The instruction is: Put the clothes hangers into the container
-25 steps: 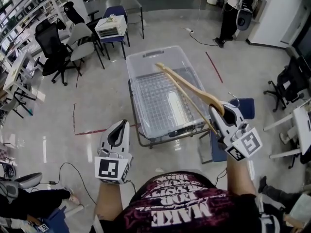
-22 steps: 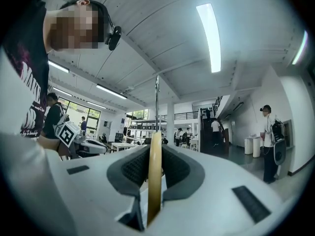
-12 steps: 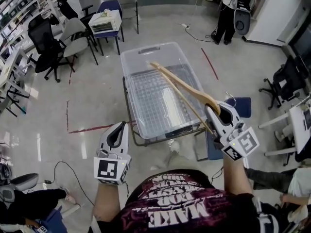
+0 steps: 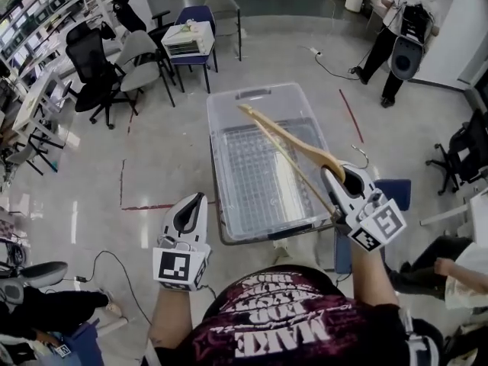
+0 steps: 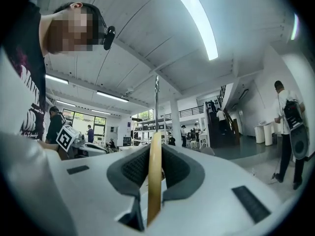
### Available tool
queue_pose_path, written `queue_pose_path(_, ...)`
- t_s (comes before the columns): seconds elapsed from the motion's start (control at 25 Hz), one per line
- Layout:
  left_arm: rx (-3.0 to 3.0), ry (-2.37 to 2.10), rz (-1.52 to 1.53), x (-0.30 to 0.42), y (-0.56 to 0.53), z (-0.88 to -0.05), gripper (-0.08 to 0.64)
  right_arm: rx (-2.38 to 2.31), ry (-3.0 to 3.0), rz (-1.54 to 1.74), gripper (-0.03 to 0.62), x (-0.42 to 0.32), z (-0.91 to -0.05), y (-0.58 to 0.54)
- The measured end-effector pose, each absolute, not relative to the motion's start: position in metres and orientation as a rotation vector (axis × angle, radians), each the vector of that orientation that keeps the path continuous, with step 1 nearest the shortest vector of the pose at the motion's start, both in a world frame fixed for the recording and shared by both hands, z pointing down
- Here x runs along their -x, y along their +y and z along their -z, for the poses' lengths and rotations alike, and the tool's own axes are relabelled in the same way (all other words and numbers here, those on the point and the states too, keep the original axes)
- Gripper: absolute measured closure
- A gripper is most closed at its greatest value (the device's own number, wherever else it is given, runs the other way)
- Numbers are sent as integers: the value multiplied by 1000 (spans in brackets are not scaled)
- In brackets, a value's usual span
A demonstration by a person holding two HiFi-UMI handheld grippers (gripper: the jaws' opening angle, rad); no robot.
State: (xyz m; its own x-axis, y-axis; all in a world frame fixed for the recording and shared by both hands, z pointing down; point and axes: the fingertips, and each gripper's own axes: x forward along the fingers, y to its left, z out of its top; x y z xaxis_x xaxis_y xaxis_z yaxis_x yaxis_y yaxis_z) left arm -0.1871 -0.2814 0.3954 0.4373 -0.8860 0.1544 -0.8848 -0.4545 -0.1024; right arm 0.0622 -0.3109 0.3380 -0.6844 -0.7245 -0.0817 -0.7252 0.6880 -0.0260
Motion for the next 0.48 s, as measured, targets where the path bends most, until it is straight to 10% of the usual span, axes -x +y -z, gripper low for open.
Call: queue_pose_path(0.48, 2694, 1712, 278, 163, -326, -402, 554, 1149, 2849, 118, 531, -68, -362, -394)
